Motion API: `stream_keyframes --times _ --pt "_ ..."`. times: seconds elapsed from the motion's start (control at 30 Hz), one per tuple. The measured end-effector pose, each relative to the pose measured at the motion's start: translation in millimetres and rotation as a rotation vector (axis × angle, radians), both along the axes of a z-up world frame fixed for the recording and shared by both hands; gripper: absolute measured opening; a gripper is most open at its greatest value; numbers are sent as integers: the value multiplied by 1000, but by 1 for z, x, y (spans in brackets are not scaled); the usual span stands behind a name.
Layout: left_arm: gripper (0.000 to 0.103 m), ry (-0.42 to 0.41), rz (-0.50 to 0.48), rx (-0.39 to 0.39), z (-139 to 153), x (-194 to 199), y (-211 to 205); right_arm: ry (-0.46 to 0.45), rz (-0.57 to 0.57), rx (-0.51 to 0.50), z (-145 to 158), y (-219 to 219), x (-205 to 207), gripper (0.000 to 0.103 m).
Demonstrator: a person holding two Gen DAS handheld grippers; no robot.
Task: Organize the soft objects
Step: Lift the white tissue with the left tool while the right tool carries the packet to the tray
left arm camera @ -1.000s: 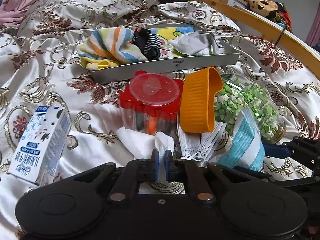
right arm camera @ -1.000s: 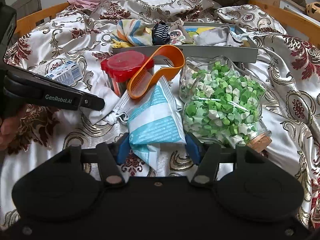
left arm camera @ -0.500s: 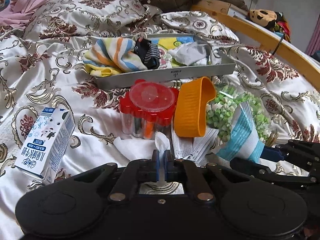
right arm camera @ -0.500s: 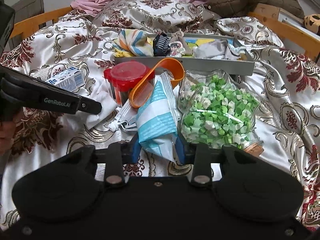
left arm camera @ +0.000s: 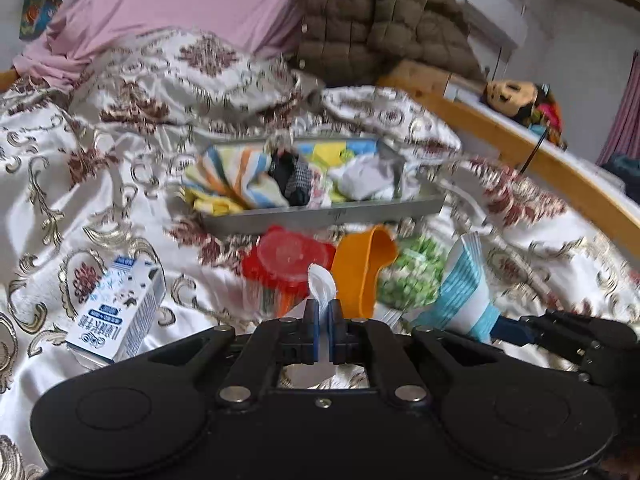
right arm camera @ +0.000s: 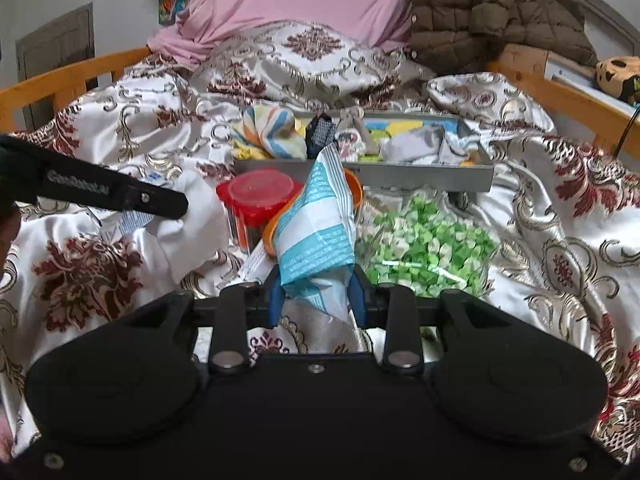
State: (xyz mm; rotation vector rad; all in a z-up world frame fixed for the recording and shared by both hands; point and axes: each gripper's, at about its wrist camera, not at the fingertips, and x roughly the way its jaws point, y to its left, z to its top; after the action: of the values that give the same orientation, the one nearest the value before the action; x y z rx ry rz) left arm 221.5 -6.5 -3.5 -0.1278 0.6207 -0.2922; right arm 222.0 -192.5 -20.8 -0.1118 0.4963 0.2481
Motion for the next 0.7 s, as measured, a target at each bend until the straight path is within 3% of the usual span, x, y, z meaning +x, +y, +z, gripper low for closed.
stream_keyframes --times 0.37,0.53,0.7 --pt "3 -169 -38 -37 35 -9 -7 -128 -16 73 28 -15 -8 25" --pt "3 -196 -37 -39 50 15 -11 -183 -19 91 39 -22 9 25" --pt "3 -236 -34 -15 67 55 -18 -238 -34 142 56 -34 55 25"
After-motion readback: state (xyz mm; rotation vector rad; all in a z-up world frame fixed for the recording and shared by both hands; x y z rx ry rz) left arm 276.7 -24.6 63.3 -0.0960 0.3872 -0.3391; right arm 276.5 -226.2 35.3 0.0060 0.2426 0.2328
